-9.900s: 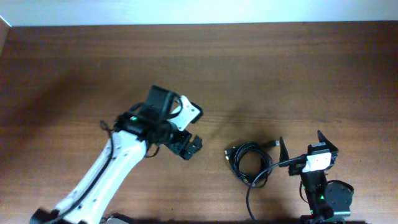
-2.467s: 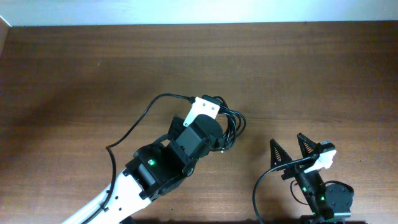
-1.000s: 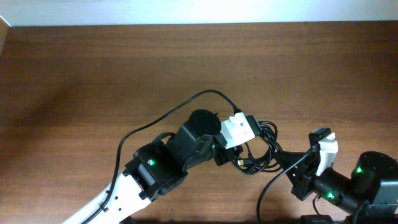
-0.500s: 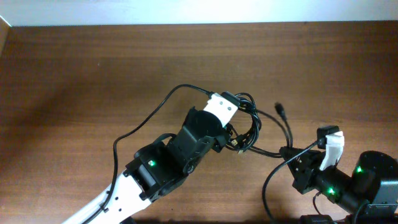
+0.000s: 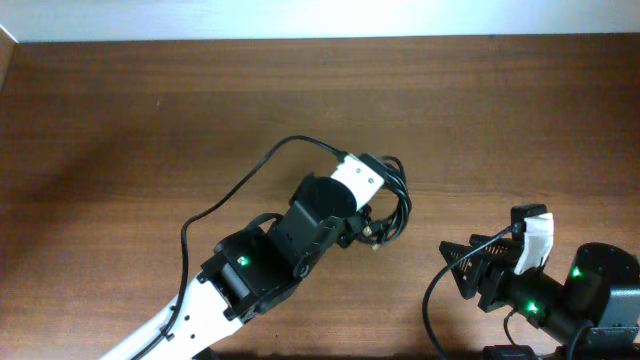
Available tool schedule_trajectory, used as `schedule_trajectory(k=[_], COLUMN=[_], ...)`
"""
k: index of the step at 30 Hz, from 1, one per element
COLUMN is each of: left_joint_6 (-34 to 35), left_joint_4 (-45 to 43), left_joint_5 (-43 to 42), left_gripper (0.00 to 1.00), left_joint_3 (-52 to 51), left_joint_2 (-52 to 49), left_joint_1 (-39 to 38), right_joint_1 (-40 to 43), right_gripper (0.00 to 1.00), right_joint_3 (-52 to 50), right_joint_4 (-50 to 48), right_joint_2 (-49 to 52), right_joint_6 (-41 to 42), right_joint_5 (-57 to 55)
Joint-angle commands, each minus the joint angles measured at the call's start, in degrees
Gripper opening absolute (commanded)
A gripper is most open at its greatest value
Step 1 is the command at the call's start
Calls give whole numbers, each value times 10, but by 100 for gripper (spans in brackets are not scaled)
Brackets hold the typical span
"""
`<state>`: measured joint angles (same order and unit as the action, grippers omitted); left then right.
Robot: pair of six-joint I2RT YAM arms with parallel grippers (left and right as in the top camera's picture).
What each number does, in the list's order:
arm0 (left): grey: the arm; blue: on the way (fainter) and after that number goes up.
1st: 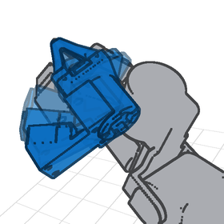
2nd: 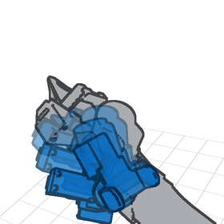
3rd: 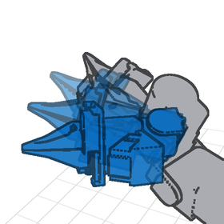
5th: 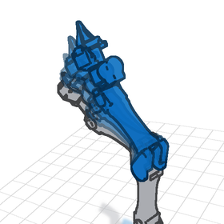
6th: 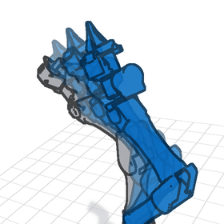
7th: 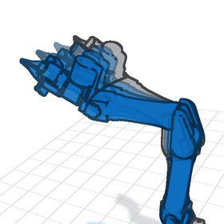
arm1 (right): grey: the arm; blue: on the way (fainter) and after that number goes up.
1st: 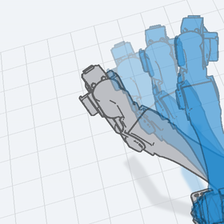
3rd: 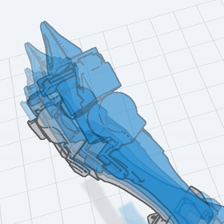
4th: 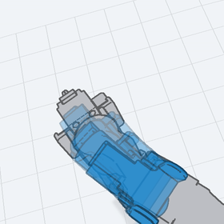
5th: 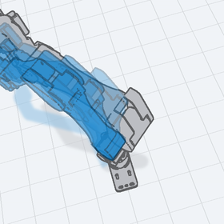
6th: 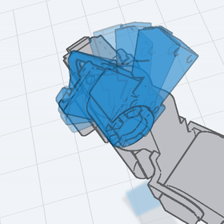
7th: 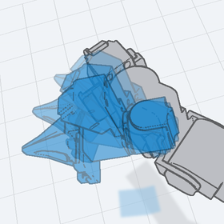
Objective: Untangle cables
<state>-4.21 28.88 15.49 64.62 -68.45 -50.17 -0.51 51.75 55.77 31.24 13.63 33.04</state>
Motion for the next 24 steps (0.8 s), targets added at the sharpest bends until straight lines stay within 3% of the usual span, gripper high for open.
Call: schedule_trajectory(k=[1,5,8,11,18,24], left_joint_6=[-109,-112,-105,-70,-69,-40], left_joint_4=[-9,-13,-28,-37,-47,-49], left_joint_5=[-131,-167,-175,-179,-224,-224], left_gripper=[0,0,0,0,0,0], left_joint_3=[4,4,4,4,4,4], left_joint_2=[10,10,10,10,10,9], left_joint_1=[1,1,1,1,-1,-1], right_joint_1=[2,2,2,2,2,2], right_gripper=[63,55,40,39,39,16], right_joint_3=[5,5,5,5,5,5], right_joint_4=[0,0,0,-5,-7,-7], right_joint_2=[0,0,0,0,0,0], right_joint_6=[-12,-44,-46,-64,-64,-64], right_joint_5=[13,50,56,85,86,88])
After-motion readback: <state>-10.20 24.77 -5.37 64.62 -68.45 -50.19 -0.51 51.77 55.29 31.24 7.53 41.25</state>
